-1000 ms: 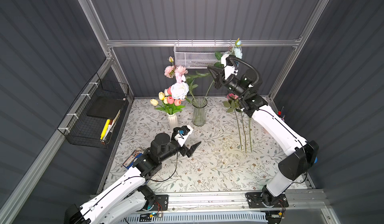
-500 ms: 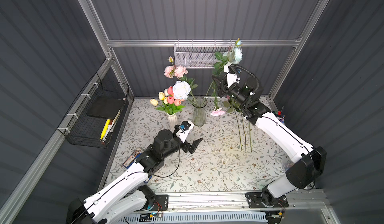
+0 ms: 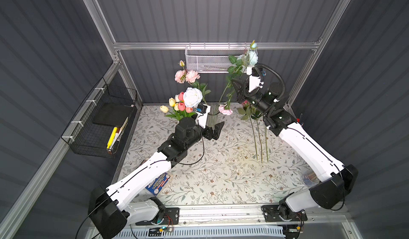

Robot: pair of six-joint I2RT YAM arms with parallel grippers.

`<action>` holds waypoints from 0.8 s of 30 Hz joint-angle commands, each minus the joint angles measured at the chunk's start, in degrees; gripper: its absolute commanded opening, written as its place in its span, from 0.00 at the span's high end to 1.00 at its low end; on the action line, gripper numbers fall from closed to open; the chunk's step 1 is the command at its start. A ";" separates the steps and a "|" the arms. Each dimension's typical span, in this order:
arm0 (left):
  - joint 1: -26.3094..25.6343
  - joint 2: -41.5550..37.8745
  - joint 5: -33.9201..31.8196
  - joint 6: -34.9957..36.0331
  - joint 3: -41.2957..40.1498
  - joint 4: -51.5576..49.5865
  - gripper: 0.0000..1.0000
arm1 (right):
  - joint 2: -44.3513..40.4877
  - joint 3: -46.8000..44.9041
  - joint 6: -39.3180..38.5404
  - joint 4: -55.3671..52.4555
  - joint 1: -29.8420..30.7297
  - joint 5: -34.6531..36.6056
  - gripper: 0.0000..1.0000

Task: Pick out pink flowers from the vase
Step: Pick up the flower from the vase, then place the flower at the center of the board.

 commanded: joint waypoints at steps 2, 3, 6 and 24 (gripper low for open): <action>-0.13 3.20 -0.55 0.51 7.75 -2.93 0.01 | -2.19 0.20 2.46 -3.17 -0.14 -1.76 1.00; -0.17 3.48 -0.75 1.35 8.82 -3.61 0.01 | -2.64 -0.09 2.67 -3.33 -0.03 -2.35 1.00; -0.17 4.44 -1.26 5.21 12.45 -5.94 0.01 | -4.20 -1.31 4.11 -4.01 0.12 -6.07 1.00; -0.26 15.15 10.81 22.80 25.99 -19.69 0.35 | -9.56 -0.02 7.39 -11.71 2.48 -12.24 1.00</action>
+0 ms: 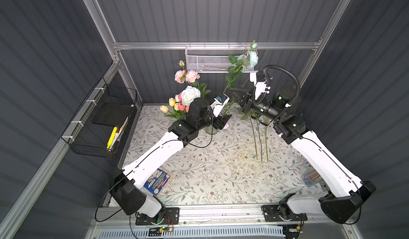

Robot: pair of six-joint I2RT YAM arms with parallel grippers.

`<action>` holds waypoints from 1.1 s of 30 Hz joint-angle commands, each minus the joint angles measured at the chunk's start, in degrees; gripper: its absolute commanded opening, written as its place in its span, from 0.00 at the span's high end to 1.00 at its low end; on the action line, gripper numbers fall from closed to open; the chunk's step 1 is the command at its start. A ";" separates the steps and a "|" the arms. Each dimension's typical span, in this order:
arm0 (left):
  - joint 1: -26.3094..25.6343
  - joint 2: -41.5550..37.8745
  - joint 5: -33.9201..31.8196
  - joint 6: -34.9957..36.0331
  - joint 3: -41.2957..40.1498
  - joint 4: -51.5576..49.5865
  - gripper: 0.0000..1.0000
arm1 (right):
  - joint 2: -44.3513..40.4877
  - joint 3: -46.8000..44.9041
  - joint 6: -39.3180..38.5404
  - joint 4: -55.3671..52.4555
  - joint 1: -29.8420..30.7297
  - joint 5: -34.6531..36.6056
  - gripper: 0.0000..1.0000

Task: Pick out pink flowers from the vase
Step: Place the flower at the center of the board.

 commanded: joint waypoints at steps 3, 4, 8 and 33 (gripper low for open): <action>-0.25 0.02 6.17 1.42 1.74 -1.75 0.66 | -1.36 0.85 1.66 -0.80 0.50 -0.83 1.00; -0.21 -0.50 6.14 1.34 1.09 -1.14 0.76 | -1.43 0.84 1.47 -1.23 0.60 -0.66 1.00; -0.25 -3.68 5.17 1.91 -1.90 2.51 0.98 | -1.87 0.33 -1.04 -3.82 0.74 1.10 0.94; -1.66 -14.60 -32.40 66.88 -21.41 12.39 1.00 | -7.53 13.57 -26.39 -36.87 0.69 5.68 0.41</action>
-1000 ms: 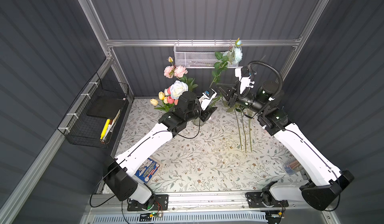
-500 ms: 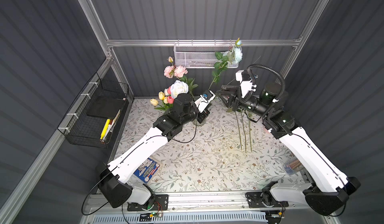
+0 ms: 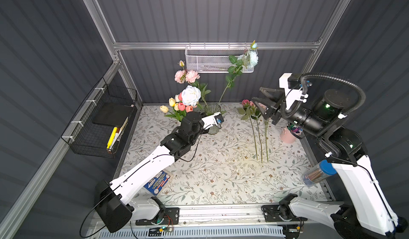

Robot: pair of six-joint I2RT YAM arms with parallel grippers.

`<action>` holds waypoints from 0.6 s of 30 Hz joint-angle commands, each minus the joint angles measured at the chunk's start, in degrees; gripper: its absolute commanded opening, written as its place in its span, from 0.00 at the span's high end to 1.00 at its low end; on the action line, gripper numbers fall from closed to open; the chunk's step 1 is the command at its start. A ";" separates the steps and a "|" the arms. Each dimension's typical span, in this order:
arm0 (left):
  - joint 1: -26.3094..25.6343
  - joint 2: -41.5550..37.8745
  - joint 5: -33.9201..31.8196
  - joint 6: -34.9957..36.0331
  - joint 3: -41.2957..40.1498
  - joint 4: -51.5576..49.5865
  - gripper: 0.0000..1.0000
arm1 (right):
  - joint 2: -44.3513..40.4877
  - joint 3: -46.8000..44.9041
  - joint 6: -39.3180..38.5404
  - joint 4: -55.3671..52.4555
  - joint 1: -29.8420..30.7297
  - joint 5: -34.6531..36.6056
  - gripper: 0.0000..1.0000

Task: Pick out pink flowers from the vase
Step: Place the flower at the center of the board.

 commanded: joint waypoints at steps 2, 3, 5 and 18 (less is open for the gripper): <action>-0.57 -4.04 -1.39 24.09 -6.52 7.58 1.00 | 3.75 -0.69 -10.24 -9.51 0.13 -3.52 0.41; -0.57 -5.16 0.04 27.25 -8.27 8.92 1.00 | 5.08 -1.32 -12.93 -10.81 0.10 -4.76 0.41; -0.57 -6.78 2.31 31.43 -10.93 11.72 1.00 | 5.94 -2.78 -18.83 -13.35 0.15 -8.35 0.42; -0.57 -8.00 4.87 41.08 -13.78 17.40 1.00 | 16.01 -3.80 -27.97 -23.75 4.62 -16.78 0.39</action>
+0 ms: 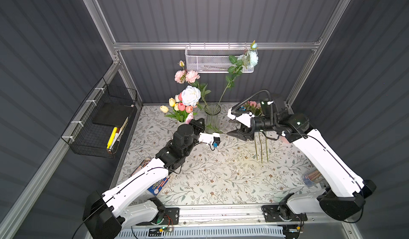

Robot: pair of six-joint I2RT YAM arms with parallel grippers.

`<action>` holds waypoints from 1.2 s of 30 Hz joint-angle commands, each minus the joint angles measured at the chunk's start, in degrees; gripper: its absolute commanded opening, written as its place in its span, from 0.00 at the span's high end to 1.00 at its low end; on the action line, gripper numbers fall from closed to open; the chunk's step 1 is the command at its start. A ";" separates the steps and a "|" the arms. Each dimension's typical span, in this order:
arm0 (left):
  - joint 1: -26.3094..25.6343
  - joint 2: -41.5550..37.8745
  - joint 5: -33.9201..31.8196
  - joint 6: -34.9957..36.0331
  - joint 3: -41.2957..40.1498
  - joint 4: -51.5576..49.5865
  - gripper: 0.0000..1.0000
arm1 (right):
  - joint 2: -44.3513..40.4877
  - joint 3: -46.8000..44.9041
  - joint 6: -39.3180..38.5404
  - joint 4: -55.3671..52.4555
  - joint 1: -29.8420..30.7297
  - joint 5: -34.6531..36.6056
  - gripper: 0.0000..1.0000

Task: Pick out pink flowers from the vase
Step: Place the flower at the center of the board.

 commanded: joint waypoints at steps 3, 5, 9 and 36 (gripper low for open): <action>-0.20 0.55 0.49 3.40 -0.26 5.81 1.00 | 4.17 -0.28 -2.15 -3.09 0.92 -2.80 0.40; -0.20 0.71 0.27 3.57 -0.07 6.25 1.00 | 5.13 -0.18 -1.95 -3.10 1.09 -2.75 0.40; -0.18 0.14 0.66 4.07 -0.16 6.45 1.00 | 6.35 -0.45 -3.01 -2.46 1.32 0.17 0.42; -1.34 -2.22 2.76 1.03 -2.39 3.61 0.01 | 6.71 -2.21 -1.02 4.06 2.67 4.78 1.00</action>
